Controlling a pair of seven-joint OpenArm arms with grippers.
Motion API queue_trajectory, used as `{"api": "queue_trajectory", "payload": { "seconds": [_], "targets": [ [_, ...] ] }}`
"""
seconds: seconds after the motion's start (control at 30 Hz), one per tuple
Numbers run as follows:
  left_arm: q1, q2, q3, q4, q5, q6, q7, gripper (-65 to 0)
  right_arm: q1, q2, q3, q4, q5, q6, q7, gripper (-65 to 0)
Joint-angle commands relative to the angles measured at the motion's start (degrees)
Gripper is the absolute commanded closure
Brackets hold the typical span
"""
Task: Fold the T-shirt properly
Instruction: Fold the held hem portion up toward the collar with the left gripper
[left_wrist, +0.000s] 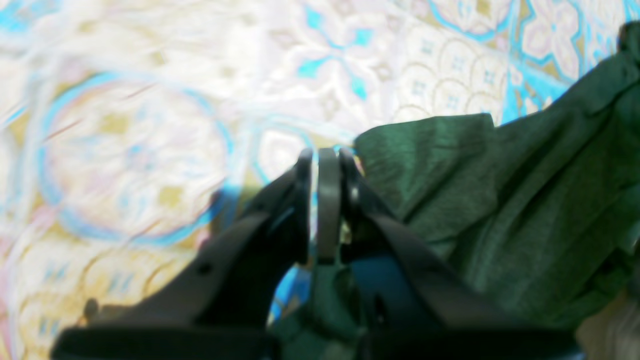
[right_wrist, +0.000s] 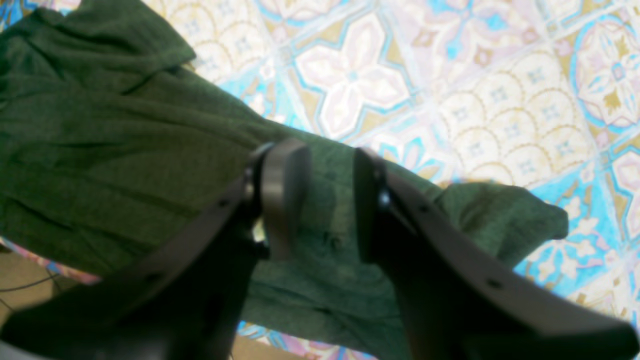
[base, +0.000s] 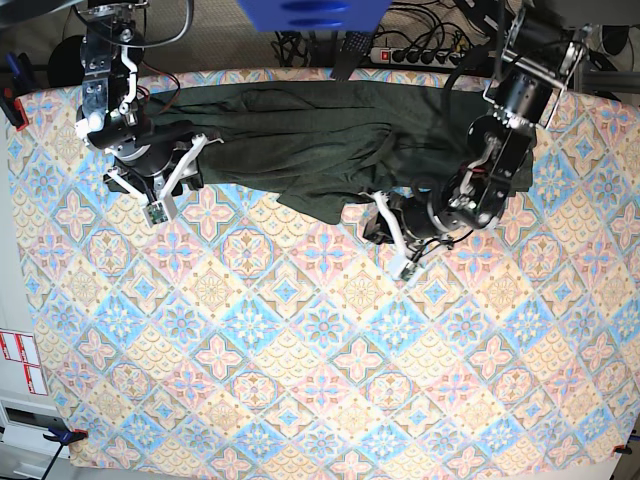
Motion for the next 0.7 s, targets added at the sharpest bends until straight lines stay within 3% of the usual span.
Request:
{"api": "queue_trajectory", "payload": {
  "seconds": [0.0, 0.27, 0.43, 0.5, 0.6, 0.67],
  "targets": [
    [1.4, -1.7, -3.7, 4.0, -1.2, -0.5, -0.9, 0.0, 0.3, 0.5, 0.3, 0.9, 0.5, 0.1, 0.9, -19.6],
    [8.3, -5.6, -10.4, 14.6, -1.4, -0.5, -0.9, 0.0, 0.3, 0.5, 0.3, 0.8, 0.5, 0.1, 0.9, -19.6],
    [8.3, -4.9, -11.2, 13.0, -1.1, -0.3, -0.9, 0.0, 0.4, 0.1, -0.4, 0.5, 0.5, 0.1, 0.9, -19.6],
    [6.7, -2.7, -9.7, 11.5, -0.5, -0.2, -0.9, -1.1, 0.4, -0.4, -0.9, 0.5, 0.5, 0.1, 0.9, -19.6],
    [4.3, -1.0, -6.7, 7.9, 0.7, -0.1, -0.9, -12.8, 0.4, -0.4, -1.0, 0.5, 0.5, 0.1, 0.9, -19.6],
    [2.2, 0.3, -3.4, 6.0, 1.5, -0.1, -0.9, -24.6, 0.3, -0.8, -1.1, 0.5, 0.5, 0.1, 0.9, -19.6]
  ]
}}
